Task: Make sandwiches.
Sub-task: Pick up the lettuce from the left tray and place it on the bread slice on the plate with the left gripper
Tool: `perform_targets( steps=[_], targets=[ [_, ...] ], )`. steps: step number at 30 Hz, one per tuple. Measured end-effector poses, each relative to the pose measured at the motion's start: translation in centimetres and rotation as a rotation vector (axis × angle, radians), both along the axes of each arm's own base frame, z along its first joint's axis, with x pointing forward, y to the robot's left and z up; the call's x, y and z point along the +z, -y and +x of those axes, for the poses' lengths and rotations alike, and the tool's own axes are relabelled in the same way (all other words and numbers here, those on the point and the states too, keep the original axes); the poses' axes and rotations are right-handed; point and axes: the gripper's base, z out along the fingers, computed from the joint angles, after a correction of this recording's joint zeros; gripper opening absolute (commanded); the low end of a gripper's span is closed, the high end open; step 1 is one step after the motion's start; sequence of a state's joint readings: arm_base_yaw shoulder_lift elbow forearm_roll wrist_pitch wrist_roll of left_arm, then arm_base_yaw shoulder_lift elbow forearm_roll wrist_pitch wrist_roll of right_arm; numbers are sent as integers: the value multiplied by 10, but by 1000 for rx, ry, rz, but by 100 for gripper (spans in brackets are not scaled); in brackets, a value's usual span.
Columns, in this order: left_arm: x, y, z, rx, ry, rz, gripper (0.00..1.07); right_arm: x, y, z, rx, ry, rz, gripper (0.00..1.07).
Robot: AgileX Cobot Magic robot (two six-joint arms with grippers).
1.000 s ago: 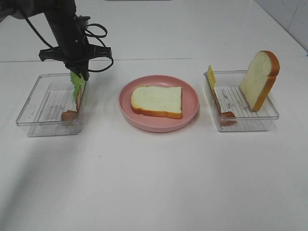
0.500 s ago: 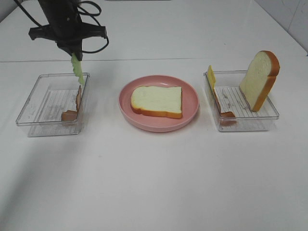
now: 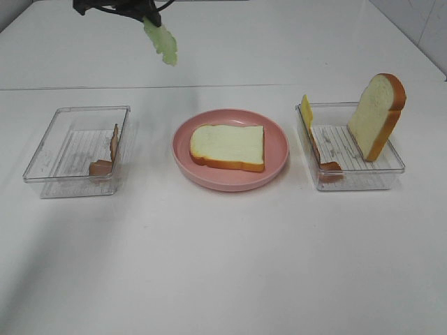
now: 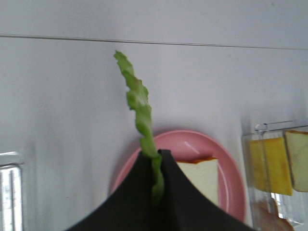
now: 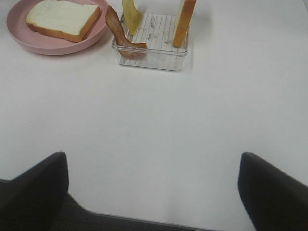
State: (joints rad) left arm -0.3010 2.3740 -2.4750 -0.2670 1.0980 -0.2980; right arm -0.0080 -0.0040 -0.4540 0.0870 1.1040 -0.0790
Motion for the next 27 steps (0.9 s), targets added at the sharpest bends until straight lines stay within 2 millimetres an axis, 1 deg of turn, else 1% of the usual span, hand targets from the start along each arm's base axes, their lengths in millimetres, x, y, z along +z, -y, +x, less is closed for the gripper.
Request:
perform_targets(
  steps=[1,2,3,4,5,7,8,9,10,11,13,14,15,16,17,18,19,21,22,23,24,25,26,27],
  targets=[
    [-1,5,-1,-18,4,-10,0,0,0,0,0,0,0,93],
    [-3,17,-3,-55,13,-26,0,0,0,0,0,0,0,93],
    [-3,17,-3,-55,13,-26,0,0,0,0,0,0,0,93],
    [-6,24,-4,-78,9,-34,0,0,0,0,0,0,0,93],
    [-6,24,-4,-78,9,-34,0,0,0,0,0,0,0,93],
    [-19,54,-13,-170,-13,-56,0,0,0,0,0,0,0,93],
    [-19,54,-13,-170,-13,-56,0,0,0,0,0,0,0,93],
    [-24,61,-15,-198,-18,-59,0,0,0,0,0,0,0,93],
    [-30,74,-19,-243,-25,-64,0,0,0,0,0,0,0,93],
    [-30,74,-19,-243,-25,-64,0,0,0,0,0,0,0,93],
    [-41,91,-24,-304,-41,-91,0,0,0,0,0,0,0,93],
    [-41,91,-24,-304,-41,-91,0,0,0,0,0,0,0,93],
    [-45,96,-26,-324,-50,-109,0,0,0,0,0,0,0,93],
    [-53,102,-27,-352,-74,-152,0,0,0,0,0,0,0,93],
    [-53,102,-27,-352,-74,-152,0,0,0,0,0,0,0,93],
    [-61,106,-27,-369,-96,-192,0,0,0,0,0,0,0,93],
    [-61,106,-27,-369,-96,-192,0,0,0,0,0,0,0,93],
    [-74,111,-26,-385,-130,-234,0,0,0,0,0,0,0,93],
    [-74,111,-26,-385,-130,-234,0,0,0,0,0,0,0,93],
    [-84,112,-25,-388,-151,-232,0,0,0,0,0,0,0,93],
    [-88,112,-25,-389,-161,-229,0,0,0,0,0,0,0,93],
    [-88,112,-25,-389,-161,-229,0,0,0,0,0,0,0,93],
    [-98,113,-25,-393,-186,-222,0,0,0,0,0,0,0,93],
    [-98,113,-25,-393,-186,-222,0,0,0,0,0,0,0,93]
  ],
)
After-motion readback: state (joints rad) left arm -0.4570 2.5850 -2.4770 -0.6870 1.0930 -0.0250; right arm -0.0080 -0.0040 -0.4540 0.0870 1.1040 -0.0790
